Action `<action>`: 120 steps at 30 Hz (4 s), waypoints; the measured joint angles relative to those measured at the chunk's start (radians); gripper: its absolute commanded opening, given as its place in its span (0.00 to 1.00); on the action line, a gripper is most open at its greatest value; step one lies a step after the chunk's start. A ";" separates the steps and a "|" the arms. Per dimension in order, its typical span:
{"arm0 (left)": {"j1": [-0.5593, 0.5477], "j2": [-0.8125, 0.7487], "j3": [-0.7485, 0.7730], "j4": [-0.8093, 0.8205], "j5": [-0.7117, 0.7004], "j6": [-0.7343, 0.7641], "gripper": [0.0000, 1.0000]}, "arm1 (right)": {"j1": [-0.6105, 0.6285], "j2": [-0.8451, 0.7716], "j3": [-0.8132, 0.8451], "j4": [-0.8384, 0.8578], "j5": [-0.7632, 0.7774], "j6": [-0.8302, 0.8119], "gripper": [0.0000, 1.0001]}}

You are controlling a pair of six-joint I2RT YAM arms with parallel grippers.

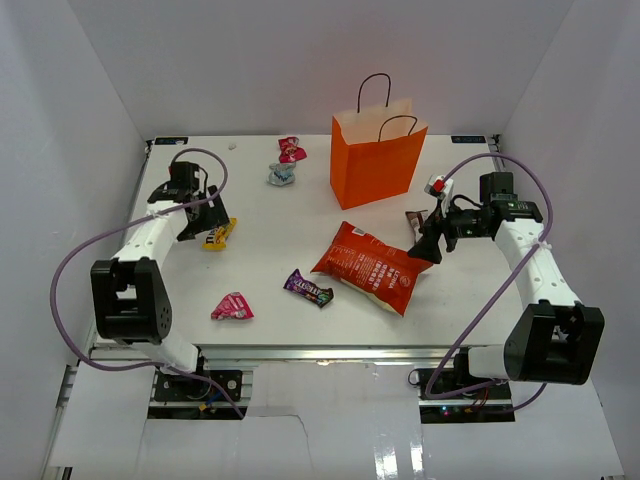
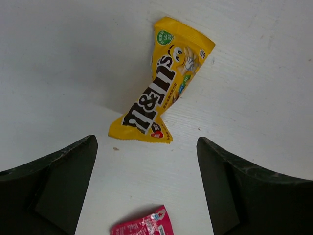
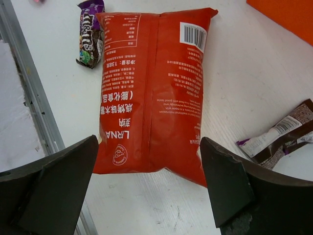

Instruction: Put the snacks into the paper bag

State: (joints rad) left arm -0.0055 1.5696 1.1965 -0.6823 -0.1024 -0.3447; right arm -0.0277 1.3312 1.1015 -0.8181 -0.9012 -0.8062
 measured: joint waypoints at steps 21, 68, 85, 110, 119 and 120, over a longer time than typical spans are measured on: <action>0.037 0.258 0.077 0.066 0.124 0.174 0.19 | 0.019 0.008 0.005 -0.010 -0.051 -0.058 0.91; -0.313 -0.464 -0.589 0.751 0.774 -0.517 0.12 | 0.711 0.315 0.126 0.747 0.377 1.565 0.68; -0.324 -0.552 -0.620 0.771 0.803 -0.529 0.87 | 0.700 0.351 0.125 0.845 0.322 1.520 0.15; -0.324 -0.935 -0.594 0.277 0.410 -0.462 0.94 | 0.371 0.362 0.916 0.698 0.269 0.721 0.17; -0.324 -0.942 -0.618 0.164 0.287 -0.541 0.94 | 0.318 0.497 0.986 0.696 0.525 0.554 0.18; -0.324 -0.942 -0.618 0.156 0.277 -0.551 0.94 | 0.313 0.515 0.986 0.694 0.546 0.541 0.18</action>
State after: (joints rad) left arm -0.3294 0.6273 0.5781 -0.5266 0.1745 -0.8955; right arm 0.2852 1.8465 2.0872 -0.1242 -0.3557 -0.2649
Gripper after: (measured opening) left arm 0.939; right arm 0.266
